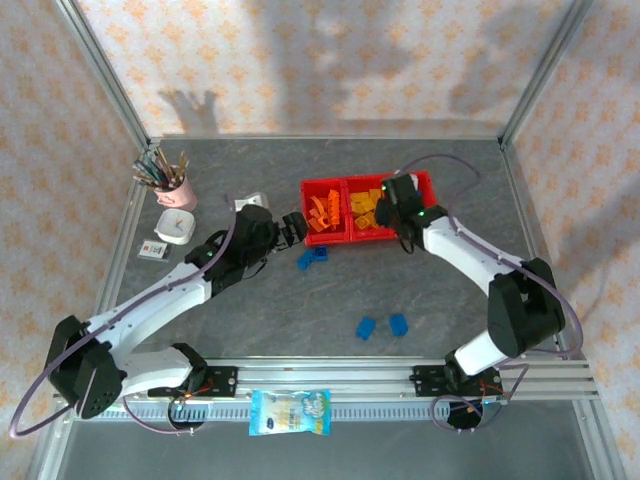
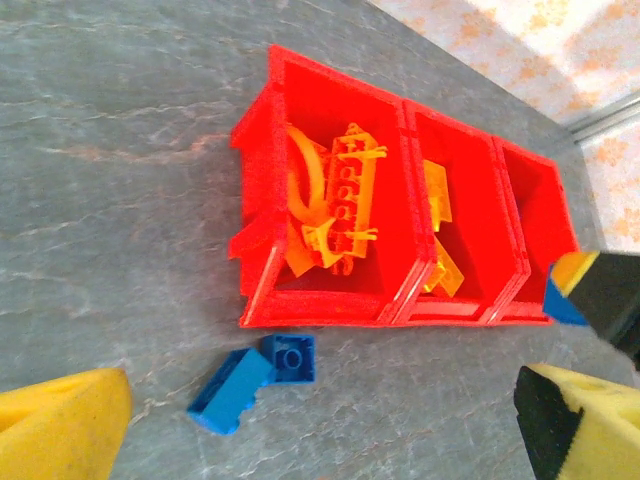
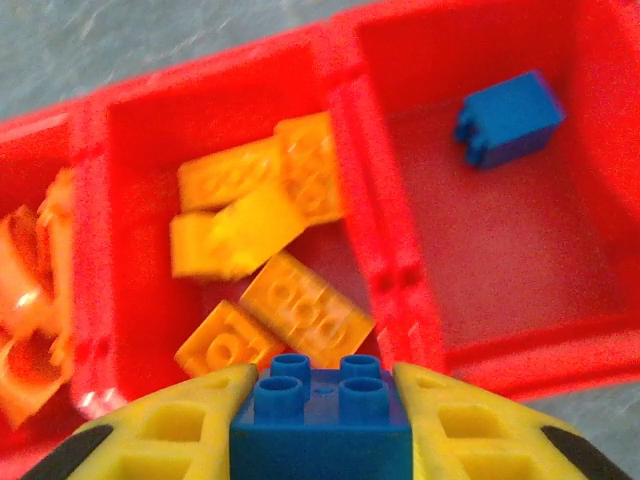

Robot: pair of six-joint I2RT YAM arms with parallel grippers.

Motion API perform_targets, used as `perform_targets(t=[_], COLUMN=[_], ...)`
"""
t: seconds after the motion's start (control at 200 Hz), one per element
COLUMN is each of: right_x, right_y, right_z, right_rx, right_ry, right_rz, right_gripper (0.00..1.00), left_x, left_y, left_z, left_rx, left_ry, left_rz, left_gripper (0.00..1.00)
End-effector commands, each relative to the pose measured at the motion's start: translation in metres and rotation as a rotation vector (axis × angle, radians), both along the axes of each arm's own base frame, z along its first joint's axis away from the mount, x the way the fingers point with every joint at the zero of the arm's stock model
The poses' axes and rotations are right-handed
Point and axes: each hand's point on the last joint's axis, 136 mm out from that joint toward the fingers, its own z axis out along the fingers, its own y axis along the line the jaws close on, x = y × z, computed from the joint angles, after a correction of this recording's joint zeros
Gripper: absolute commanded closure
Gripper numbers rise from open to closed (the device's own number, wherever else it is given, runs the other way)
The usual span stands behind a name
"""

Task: Sort the legos into containers by color
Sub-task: Place the lego in the container, then pick up the lego from the center of the table.

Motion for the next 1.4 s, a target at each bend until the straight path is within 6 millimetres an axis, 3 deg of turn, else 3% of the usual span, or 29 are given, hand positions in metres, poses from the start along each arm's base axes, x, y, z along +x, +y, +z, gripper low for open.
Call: perform_targets(t=[0.0, 0.255, 0.551, 0.821, 0.941, 1.091, 1.396], right_x=[0.024, 0.068, 0.094, 0.102, 0.093, 0.066, -0.009], right_y=[-0.017, -0.052, -0.063, -0.063, -0.059, -0.035, 0.042], right_z=[0.006, -0.018, -0.038, -0.018, -0.003, 0.012, 0.006], right_rx=[-0.025, -0.065, -0.031, -0.039, -0.014, 0.002, 0.005], right_ry=[-0.029, 0.01, 0.039, 0.018, 0.006, -0.016, -0.007], right_rz=[-0.042, -0.147, -0.164, -0.156, -0.142, -0.084, 0.055], right_gripper=[0.74, 0.75, 0.7, 0.49, 0.47, 0.43, 0.37], left_x=[0.015, 0.029, 0.031, 0.032, 0.03, 0.025, 0.003], left_y=[-0.022, -0.036, -0.034, -0.03, -0.026, -0.015, 0.021], left_z=[0.02, 0.012, 0.006, 0.007, 0.009, 0.009, -0.006], left_rx=[-0.031, -0.019, 0.008, 0.03, 0.038, 0.058, 0.105], left_ry=[-0.062, -0.043, -0.035, -0.045, -0.053, -0.057, -0.035], left_rz=[-0.063, -0.085, -0.08, -0.072, -0.066, -0.043, 0.031], left_gripper=[0.01, 0.01, 0.01, 0.01, 0.01, 0.01, 0.01])
